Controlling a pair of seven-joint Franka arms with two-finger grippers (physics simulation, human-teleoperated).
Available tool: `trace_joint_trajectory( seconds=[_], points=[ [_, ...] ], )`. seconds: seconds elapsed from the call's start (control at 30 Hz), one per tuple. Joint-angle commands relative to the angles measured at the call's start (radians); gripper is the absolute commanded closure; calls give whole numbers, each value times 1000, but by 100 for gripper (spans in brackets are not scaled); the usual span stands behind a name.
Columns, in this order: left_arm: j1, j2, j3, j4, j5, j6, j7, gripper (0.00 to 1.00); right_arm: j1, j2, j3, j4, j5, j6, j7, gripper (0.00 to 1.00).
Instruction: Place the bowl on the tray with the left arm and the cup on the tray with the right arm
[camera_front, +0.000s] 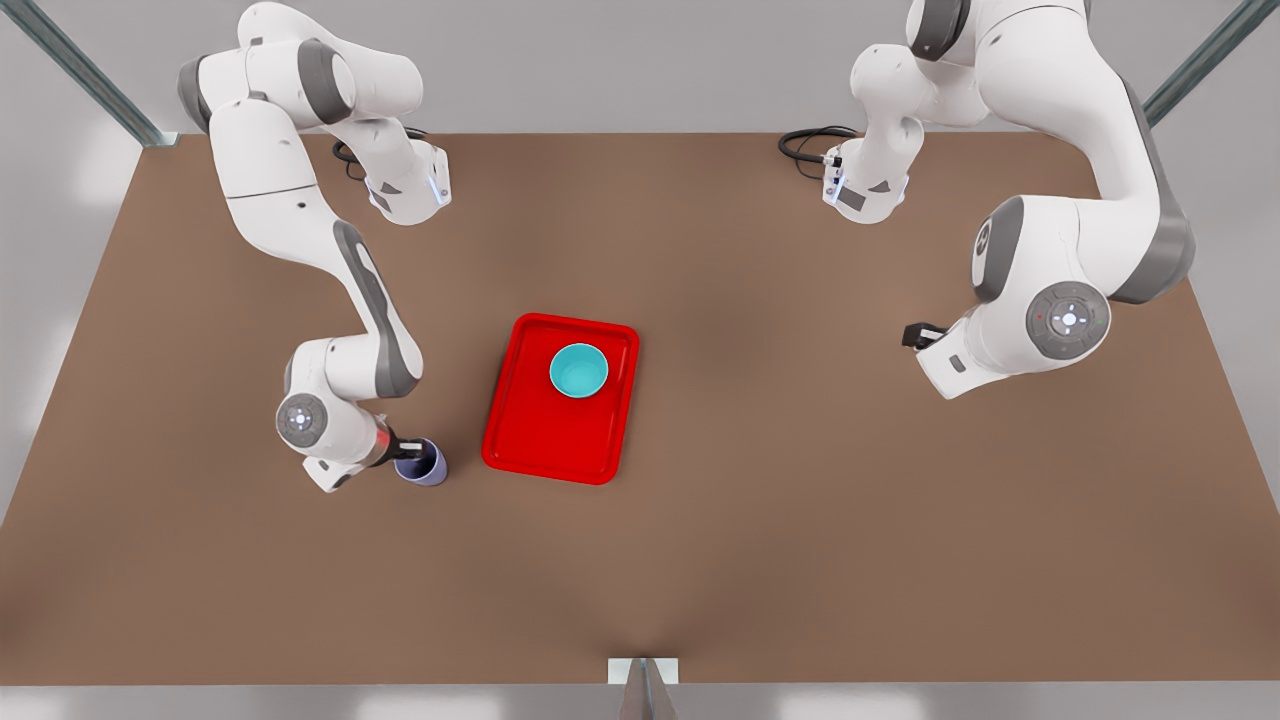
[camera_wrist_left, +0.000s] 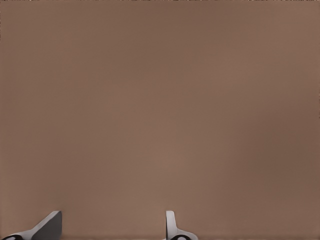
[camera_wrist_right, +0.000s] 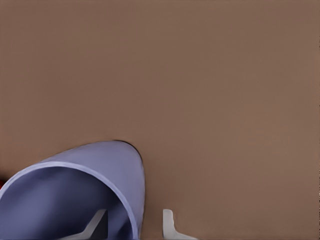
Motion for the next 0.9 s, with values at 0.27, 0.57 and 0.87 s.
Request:
trace_joint_trajectory(
  seconds=[0.27,0.57,0.87],
  points=[
    [-1,0,0,0,0,0,2,0,0,9,0,6,2,3,0,79],
    [1,0,0,0,0,0,2,0,0,9,0,41,2,-24,1,79],
    [1,1,0,0,0,0,0,0,21,2,113,207,86,-182,300,79]
  ],
)
